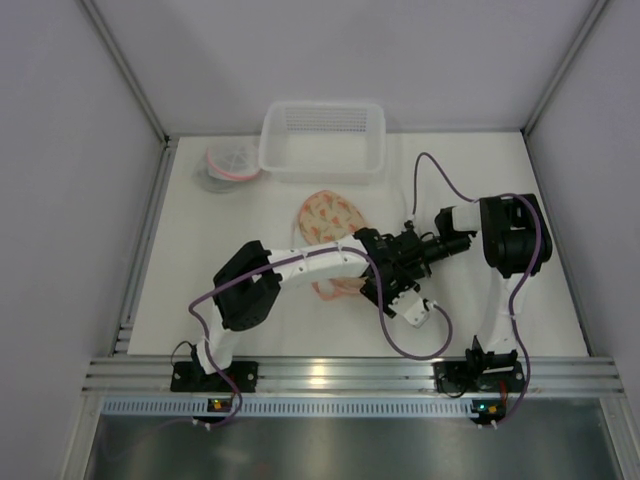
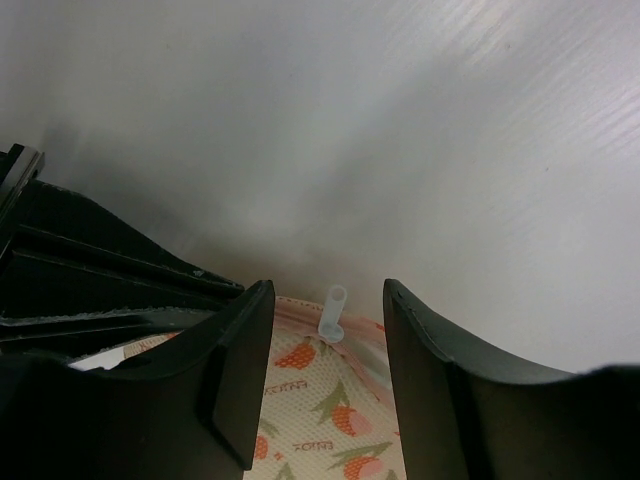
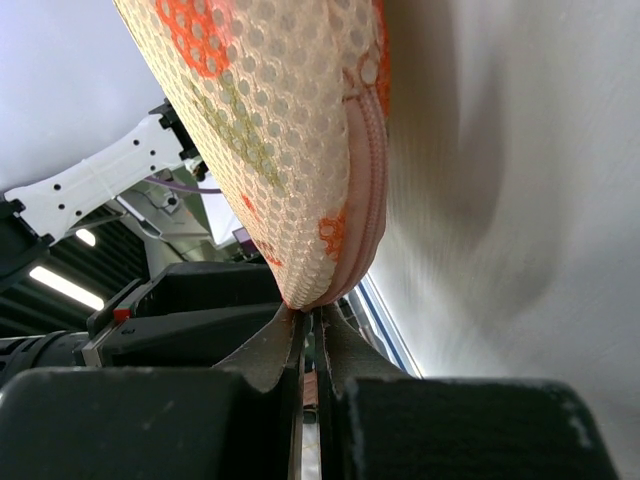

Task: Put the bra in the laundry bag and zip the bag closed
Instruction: Zip the zipper on the laundry bag.

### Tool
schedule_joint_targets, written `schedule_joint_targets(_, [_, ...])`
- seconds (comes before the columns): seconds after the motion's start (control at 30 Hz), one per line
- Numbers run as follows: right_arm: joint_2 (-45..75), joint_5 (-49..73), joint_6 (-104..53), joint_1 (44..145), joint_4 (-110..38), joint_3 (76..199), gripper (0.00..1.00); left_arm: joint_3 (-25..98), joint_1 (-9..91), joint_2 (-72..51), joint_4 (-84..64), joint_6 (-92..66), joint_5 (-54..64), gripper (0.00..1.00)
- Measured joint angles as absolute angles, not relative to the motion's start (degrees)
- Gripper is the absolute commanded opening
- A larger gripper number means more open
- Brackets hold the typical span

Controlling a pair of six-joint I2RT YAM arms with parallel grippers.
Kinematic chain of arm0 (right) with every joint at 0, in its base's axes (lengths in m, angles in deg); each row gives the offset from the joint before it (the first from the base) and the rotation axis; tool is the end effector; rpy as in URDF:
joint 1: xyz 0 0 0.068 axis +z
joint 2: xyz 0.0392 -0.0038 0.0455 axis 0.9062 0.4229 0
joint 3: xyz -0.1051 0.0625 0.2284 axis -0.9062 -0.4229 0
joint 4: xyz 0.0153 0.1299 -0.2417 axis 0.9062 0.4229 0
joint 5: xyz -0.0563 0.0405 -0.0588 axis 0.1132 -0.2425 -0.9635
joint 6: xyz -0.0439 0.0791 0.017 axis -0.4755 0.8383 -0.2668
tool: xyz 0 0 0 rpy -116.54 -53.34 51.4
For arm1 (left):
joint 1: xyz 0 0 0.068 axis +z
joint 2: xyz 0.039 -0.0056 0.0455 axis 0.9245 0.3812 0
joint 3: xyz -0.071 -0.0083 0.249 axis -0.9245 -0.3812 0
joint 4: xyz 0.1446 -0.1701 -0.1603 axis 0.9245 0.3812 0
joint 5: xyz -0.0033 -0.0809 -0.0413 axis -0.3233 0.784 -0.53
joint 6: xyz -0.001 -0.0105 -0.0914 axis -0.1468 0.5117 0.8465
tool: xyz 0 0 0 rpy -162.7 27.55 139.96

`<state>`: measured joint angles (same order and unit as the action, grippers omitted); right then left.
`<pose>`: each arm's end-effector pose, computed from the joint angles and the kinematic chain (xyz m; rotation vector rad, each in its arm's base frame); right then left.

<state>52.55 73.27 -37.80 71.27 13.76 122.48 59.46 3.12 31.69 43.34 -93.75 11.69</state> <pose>0.2858 0.1091 0.0467 -0.0200 -2.3722 -1.6140 0.1704 -0.4066 0.1452 2.6196 1.0542 -0.3558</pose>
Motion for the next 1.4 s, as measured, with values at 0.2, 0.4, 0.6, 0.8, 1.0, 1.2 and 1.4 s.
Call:
schedule_joint_targets(0.2, [52.55,73.27,-37.76,71.27,13.67,122.48,0.0,58.63,2.09,31.84,43.8,-99.13,7.64,0.52])
schedule_joint_targets(0.4, [52.55,73.27,-37.74,71.29,13.65,122.48,0.0,58.63,1.88,32.63,44.82,-100.88,5.96,0.5])
schedule_joint_targets(0.6, [52.55,73.22,-37.67,71.33,13.36,122.48,0.0,59.16,1.7,35.8,45.07,-101.16,4.13,0.41])
schedule_joint_targets(0.8, [52.55,73.14,-37.56,71.4,13.21,122.5,0.0,59.9,1.48,37.37,45.02,-100.9,3.47,0.19])
schedule_joint_targets(1.0, [52.55,72.63,-37.34,71.51,13.43,122.98,0.0,59.88,1.5,37.3,44.89,-98.69,3.95,0.0])
schedule_joint_targets(1.2, [52.8,70.84,-37.39,70.55,14.72,124.49,0.0,56.95,1.7,35.4,44.5,-93.07,7.34,0.0])
schedule_joint_targets(1.4, [54.54,69.07,-38.85,68.73,17.1,128.09,0.0,53.12,2.73,33.04,44.23,-87.94,11.97,0.0])
